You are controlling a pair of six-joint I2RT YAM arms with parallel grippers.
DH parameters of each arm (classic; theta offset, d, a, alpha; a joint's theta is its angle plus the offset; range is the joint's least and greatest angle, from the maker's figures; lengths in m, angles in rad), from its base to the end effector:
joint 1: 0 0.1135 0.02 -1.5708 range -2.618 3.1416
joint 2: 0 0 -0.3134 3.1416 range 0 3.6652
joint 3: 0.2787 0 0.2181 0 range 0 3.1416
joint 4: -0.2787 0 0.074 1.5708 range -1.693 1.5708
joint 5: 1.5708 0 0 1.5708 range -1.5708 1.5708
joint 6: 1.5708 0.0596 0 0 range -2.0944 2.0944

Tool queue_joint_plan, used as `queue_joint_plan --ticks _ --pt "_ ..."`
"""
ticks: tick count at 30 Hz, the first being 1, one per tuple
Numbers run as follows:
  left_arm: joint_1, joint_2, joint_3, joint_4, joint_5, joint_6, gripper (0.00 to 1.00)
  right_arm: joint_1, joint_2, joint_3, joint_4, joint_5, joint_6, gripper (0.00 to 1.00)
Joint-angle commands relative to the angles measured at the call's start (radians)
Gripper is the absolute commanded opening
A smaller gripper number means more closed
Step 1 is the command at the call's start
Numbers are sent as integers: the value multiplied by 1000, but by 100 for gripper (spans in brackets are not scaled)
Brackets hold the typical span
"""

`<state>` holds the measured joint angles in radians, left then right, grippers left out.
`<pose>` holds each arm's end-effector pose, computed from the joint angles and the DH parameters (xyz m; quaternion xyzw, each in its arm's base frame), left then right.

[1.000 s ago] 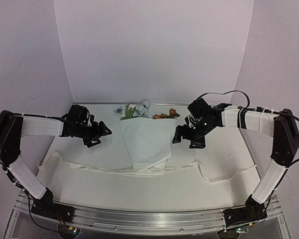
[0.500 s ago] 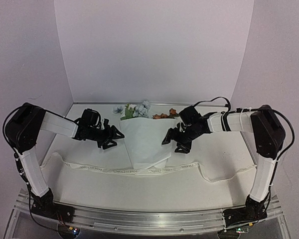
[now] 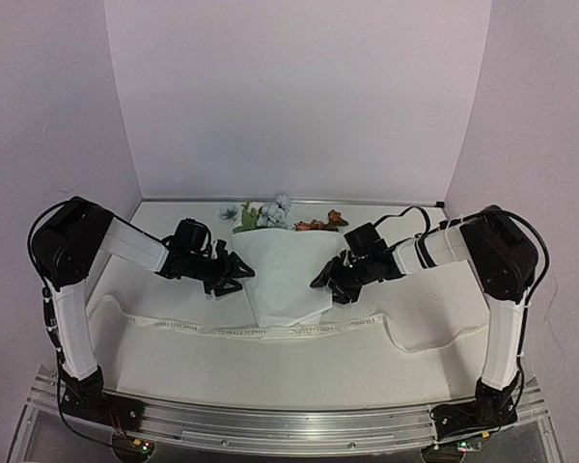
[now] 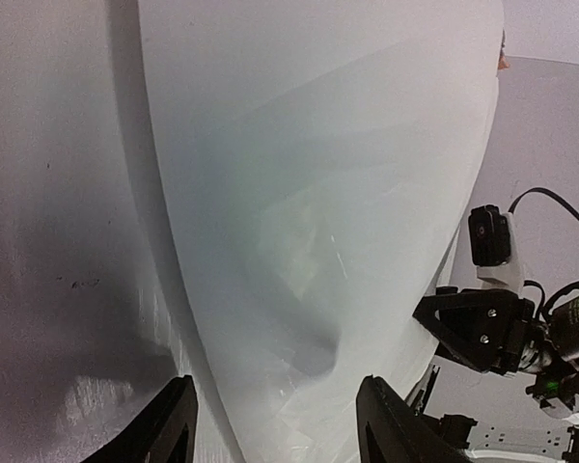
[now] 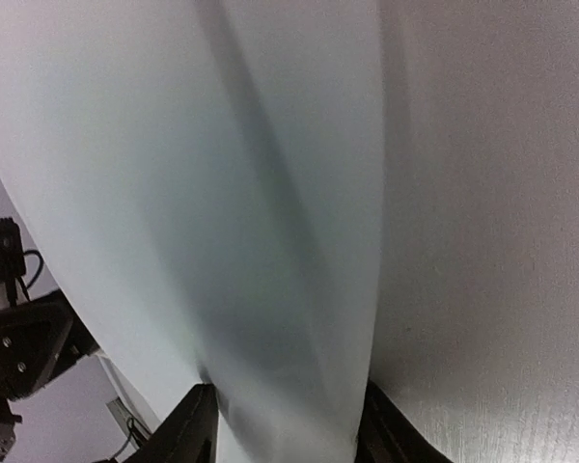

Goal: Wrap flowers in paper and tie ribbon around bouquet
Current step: Pick up the folded bouquet from the center of the board.

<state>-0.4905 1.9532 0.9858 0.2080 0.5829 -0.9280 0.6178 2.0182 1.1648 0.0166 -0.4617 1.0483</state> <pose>0.3331 -0.2151 0.1804 -0.0803 0.8837 -0.4465 0.1149 0.3302 0.2672 0.1829 0.1139 0.9052 0.4021 0.0769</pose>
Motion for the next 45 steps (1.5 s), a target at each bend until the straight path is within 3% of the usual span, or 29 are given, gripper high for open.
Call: queue_joint_plan --ticks 1,7,16,28,45 --pt "-5 38 55 59 25 -32 59 2 41 -1 86 -4 65 41" --pt "-8 64 110 6 26 -21 48 2 38 33 88 -3 98 14" --pt "-6 127 242 -116 35 32 27 -8 63 146 26 7 97 0" --pt "23 193 358 -189 73 36 19 -38 122 301 -88 -29 113 0" --pt "35 109 378 -292 132 -22 8 -11 -27 228 -225 -5 219 0"
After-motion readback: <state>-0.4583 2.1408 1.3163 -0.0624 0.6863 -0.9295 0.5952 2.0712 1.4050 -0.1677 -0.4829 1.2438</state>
